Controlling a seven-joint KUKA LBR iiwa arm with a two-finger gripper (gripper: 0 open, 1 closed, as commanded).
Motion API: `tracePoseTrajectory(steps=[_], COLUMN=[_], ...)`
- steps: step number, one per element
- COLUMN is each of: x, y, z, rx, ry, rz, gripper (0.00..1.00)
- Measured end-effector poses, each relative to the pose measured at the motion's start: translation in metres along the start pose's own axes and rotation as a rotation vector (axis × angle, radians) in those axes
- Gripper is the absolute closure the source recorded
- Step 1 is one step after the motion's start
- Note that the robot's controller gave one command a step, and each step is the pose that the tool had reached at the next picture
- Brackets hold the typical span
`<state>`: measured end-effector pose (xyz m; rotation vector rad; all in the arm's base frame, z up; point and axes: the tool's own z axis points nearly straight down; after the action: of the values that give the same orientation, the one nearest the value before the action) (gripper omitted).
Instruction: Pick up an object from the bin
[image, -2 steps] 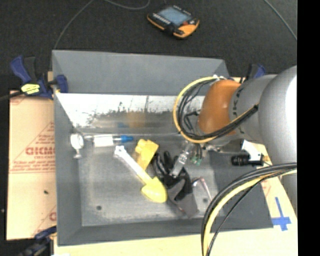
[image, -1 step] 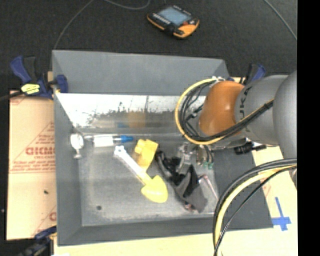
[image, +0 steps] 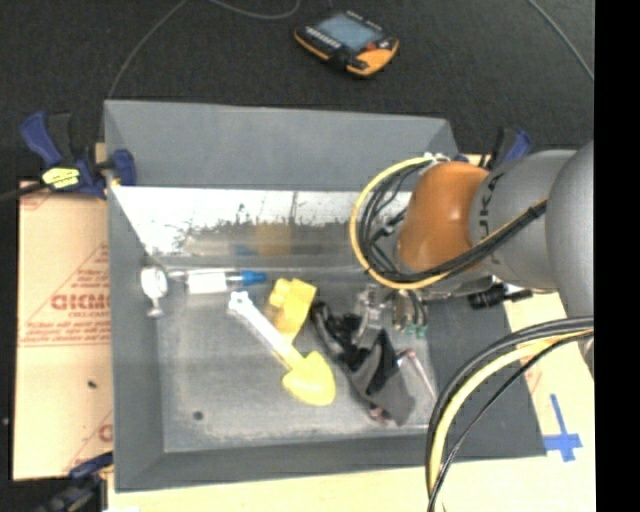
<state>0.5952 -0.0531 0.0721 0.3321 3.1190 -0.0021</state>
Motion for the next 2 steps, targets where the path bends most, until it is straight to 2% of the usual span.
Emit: tracePoseTrajectory(steps=[2], x=[0.0007], y=[-0.0002], z=[-0.0064], rx=[0.0], ry=[0.001], rz=[0.0], gripper=[1.0])
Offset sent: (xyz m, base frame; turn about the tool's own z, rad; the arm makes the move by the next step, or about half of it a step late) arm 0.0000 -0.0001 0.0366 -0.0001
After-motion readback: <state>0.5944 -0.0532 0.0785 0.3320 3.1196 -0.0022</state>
